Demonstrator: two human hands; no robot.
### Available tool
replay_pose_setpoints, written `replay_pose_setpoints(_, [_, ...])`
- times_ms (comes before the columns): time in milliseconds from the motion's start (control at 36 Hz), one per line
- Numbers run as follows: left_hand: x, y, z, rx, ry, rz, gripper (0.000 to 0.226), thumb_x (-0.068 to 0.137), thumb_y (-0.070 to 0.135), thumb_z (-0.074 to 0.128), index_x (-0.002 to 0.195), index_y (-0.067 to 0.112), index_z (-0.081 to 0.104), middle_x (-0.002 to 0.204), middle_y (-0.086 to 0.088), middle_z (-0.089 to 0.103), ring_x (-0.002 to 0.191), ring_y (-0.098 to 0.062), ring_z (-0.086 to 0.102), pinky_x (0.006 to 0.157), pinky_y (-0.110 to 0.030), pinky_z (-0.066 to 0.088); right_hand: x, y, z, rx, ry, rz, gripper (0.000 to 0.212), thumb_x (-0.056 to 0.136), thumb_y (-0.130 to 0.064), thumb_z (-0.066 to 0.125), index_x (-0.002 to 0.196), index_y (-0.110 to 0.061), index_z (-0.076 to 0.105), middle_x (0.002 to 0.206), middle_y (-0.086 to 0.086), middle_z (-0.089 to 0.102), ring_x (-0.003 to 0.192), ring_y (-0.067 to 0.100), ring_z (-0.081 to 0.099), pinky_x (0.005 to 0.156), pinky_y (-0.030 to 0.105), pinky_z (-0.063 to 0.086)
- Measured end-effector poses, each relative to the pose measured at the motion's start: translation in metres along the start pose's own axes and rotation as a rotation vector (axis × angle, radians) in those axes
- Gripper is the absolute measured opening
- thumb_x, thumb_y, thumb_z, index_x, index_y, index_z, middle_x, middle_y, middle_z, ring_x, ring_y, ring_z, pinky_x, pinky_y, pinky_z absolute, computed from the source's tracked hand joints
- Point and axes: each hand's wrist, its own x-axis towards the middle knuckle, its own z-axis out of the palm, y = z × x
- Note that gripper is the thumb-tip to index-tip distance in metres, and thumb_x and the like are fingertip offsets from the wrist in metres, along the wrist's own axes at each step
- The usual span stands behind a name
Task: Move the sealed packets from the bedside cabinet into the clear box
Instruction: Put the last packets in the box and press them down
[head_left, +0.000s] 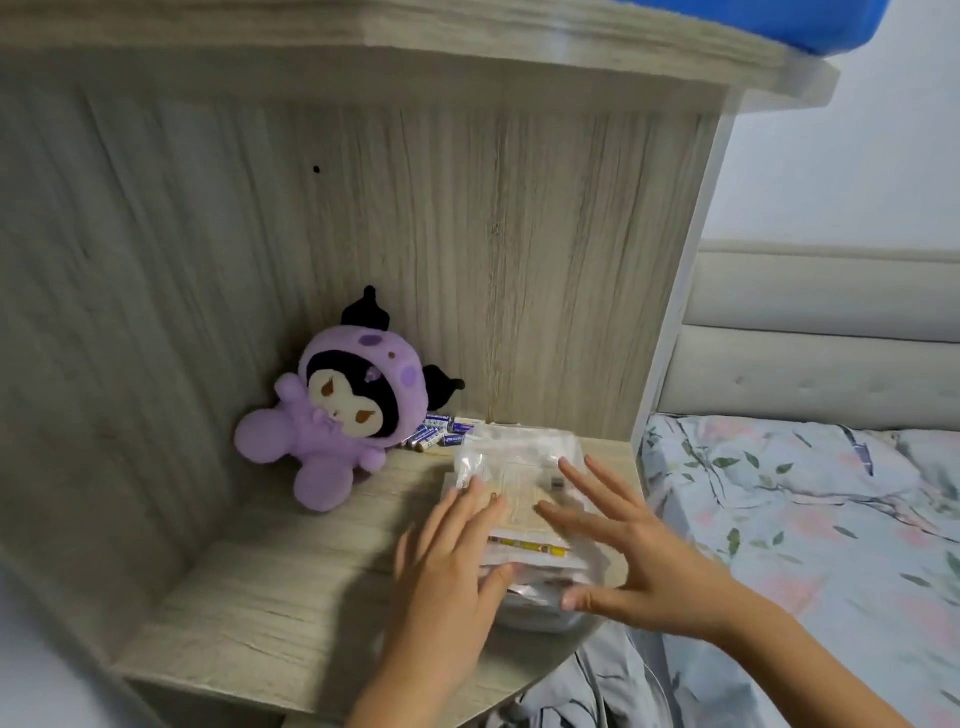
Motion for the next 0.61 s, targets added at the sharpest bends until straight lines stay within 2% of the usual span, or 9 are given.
replay_pose_setpoints(83, [0.008,-0.002,-0.004,-0.049,-0.111,-0.032,0.058,0.086,0.047,0.06,0.139,0.044,0.035,0.147,0.031,-0.003,0.14,0.009,-0.009,0.116,-0.034,0.016,-0.005,0.0,0.011,-0.017,0.044,-0.018,0.073,0.083,-0.069,0.048,0.145,-0.04,0.022,0.157,-0.02,-0.006,0.144,0.005,-0.018,0.116,0.025,0.001])
replay_pose_setpoints(167, [0.013,-0.002,-0.01,-0.213,-0.158,-0.052,0.061,0.08,0.044,0.068,0.135,0.039,0.042,0.148,0.028,0.005,0.139,0.008,0.002,0.115,-0.032,0.027,-0.003,-0.001,0.01,0.052,0.017,-0.027,0.074,0.085,-0.061,0.055,0.146,-0.034,0.024,0.156,-0.021,0.007,0.145,0.001,-0.01,0.118,0.025,0.001])
replay_pose_setpoints(194, [0.014,-0.003,-0.013,-0.269,-0.177,-0.062,0.062,0.077,0.043,0.071,0.133,0.04,0.043,0.147,0.028,0.007,0.138,0.009,0.006,0.114,-0.026,0.029,-0.001,-0.002,0.008,0.101,-0.018,-0.024,0.075,0.085,-0.058,0.058,0.147,-0.033,0.025,0.156,-0.021,0.011,0.145,-0.001,-0.005,0.12,0.027,0.003])
replay_pose_setpoints(250, [0.016,-0.006,-0.021,-0.345,-0.252,-0.077,0.069,0.071,0.045,0.075,0.13,0.049,0.04,0.148,0.03,0.007,0.137,0.011,0.013,0.11,-0.011,0.024,0.0,-0.002,0.0,0.2,-0.082,-0.016,0.076,0.084,-0.054,0.061,0.147,-0.031,0.026,0.155,-0.019,0.017,0.145,-0.003,0.002,0.121,0.029,0.008])
replay_pose_setpoints(306, [0.016,-0.009,-0.031,-0.399,-0.342,-0.069,0.074,0.065,0.059,0.069,0.129,0.057,0.032,0.15,0.034,0.003,0.135,0.019,0.012,0.111,-0.009,0.021,0.0,0.0,-0.006,0.228,-0.12,-0.009,0.071,0.087,-0.054,0.056,0.147,-0.032,0.026,0.155,-0.02,0.017,0.144,-0.004,0.004,0.121,0.029,0.009])
replay_pose_setpoints(361, [0.013,-0.014,-0.035,-0.402,-0.395,-0.059,0.069,0.072,0.066,0.056,0.132,0.057,0.024,0.149,0.036,-0.004,0.131,0.027,0.003,0.109,-0.003,0.014,0.001,0.002,-0.005,0.186,-0.139,-0.011,0.061,0.093,-0.053,0.044,0.147,-0.034,0.022,0.156,-0.021,0.013,0.144,-0.005,0.0,0.121,0.029,0.007])
replay_pose_setpoints(444, [0.006,-0.016,-0.034,-0.333,-0.413,-0.086,0.057,0.095,0.039,0.048,0.137,0.053,0.013,0.15,0.026,-0.024,0.136,0.015,-0.005,0.111,-0.008,0.007,0.001,0.002,0.008,0.072,-0.148,-0.058,0.051,0.097,-0.052,0.023,0.146,-0.041,0.015,0.158,-0.016,0.004,0.145,-0.001,-0.009,0.121,0.028,0.0])
replay_pose_setpoints(500, [0.002,-0.015,-0.032,-0.32,-0.411,-0.132,0.058,0.098,0.035,0.043,0.139,0.053,0.005,0.147,0.021,-0.035,0.137,0.008,-0.003,0.108,-0.009,0.009,0.001,0.003,0.013,0.04,-0.158,-0.069,0.049,0.097,-0.053,0.02,0.144,-0.048,0.012,0.158,-0.015,-0.001,0.144,0.001,-0.013,0.119,0.026,-0.004])
replay_pose_setpoints(611, [0.003,-0.007,-0.028,-0.449,-0.378,-0.182,0.053,0.098,0.029,0.043,0.138,0.044,0.011,0.149,0.017,-0.026,0.136,0.007,-0.009,0.091,0.012,0.01,0.008,0.007,0.01,0.065,-0.148,-0.081,0.051,0.097,-0.051,0.03,0.145,-0.046,0.016,0.159,-0.012,0.002,0.145,0.002,-0.01,0.121,0.028,0.0])
